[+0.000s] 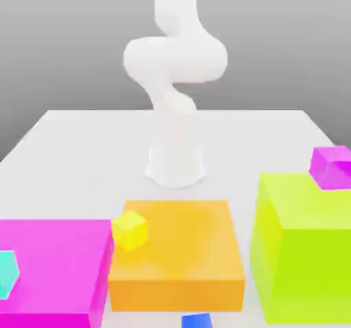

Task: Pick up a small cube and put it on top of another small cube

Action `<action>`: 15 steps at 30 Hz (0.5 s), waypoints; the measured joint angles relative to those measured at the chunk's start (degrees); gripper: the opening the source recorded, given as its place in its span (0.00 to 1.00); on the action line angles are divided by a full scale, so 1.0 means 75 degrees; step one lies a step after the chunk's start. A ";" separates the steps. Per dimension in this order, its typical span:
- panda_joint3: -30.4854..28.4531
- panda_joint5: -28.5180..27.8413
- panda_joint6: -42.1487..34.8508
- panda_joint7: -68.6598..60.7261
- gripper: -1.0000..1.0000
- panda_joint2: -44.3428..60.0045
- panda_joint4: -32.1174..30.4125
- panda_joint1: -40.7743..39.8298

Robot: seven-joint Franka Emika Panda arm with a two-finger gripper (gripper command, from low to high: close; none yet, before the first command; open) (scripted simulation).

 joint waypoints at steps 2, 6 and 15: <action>0.0025 -0.0029 0.0185 -0.0013 0.50 0.0590 -0.0005 0.0008; 0.0076 -0.0079 0.0537 -0.0043 0.50 0.1709 -0.0013 0.0017; 0.0160 -0.0182 0.1320 -0.0113 0.50 0.4202 -0.0032 0.0064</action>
